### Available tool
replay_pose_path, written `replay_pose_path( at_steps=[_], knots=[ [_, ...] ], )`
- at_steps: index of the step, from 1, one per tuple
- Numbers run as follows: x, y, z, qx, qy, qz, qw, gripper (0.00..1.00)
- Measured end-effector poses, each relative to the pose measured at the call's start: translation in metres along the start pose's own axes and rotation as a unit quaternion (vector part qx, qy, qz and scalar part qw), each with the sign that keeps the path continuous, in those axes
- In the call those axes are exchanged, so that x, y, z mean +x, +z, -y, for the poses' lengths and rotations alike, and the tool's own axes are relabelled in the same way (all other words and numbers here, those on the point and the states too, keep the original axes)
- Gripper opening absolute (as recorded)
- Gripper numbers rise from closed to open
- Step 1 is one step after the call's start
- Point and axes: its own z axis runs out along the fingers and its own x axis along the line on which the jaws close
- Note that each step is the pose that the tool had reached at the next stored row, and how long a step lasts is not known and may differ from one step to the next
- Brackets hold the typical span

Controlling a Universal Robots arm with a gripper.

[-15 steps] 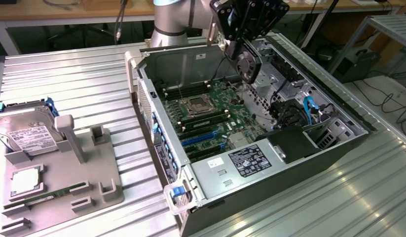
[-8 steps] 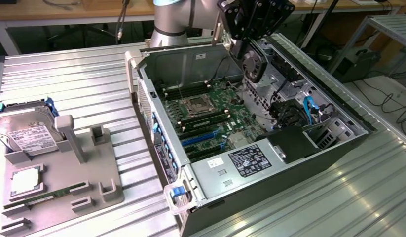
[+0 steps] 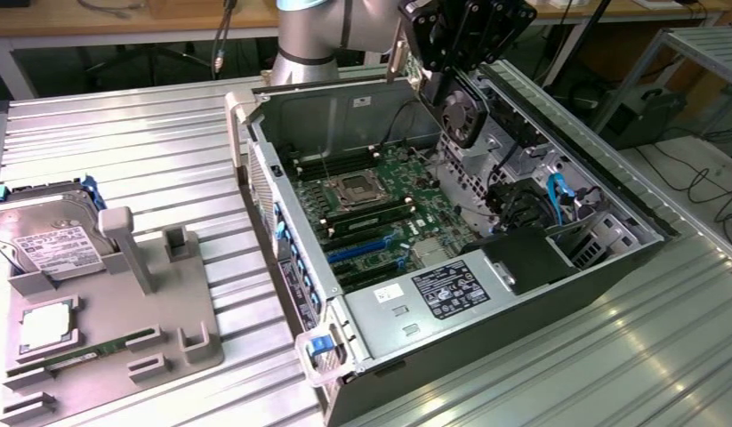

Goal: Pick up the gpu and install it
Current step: 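Pick up the gpu and move the gpu toward the slot, then insert the gpu into the slot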

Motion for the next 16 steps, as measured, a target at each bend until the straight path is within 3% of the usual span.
replay_pose_path(
  at_steps=[16],
  knots=[
    [0.0,0.0,0.0,-0.0002,-0.013,-0.0005,0.9999,0.27]
  ],
)
